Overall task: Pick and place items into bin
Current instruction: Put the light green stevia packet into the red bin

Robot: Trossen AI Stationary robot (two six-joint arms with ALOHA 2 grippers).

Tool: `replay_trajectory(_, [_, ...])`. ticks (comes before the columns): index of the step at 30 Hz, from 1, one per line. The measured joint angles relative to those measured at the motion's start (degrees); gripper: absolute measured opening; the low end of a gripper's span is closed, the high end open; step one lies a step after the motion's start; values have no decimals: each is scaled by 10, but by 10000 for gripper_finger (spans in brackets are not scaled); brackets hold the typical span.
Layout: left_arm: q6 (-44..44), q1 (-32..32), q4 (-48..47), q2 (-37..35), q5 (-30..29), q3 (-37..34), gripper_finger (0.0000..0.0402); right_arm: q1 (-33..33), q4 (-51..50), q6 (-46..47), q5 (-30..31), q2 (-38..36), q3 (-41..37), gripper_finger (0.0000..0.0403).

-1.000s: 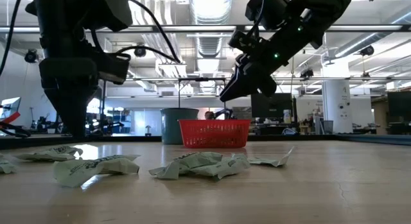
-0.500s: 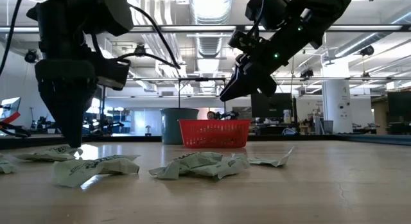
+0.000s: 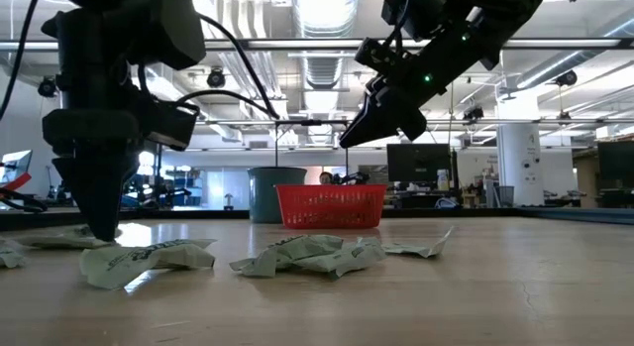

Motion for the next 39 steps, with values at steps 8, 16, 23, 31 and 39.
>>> replay_trajectory(8, [0,0,-5,0,-1,0,82,0,-1,2,0,0,0,96])
replay_trajectory(16, [37,0,-6,-1,4,8,5,0,-1,2,0,0,0,93])
replay_trajectory(23, [100,0,-5,-2,-19,49,8,0,-1,0,0,0,0,86])
replay_trajectory(31, [270,0,12,-2,-188,122,8,0,-1,-1,0,-1,0,86])
replay_trajectory(39, [514,43,208,-3,-324,132,8,0,-42,-2,6,-23,0,76])
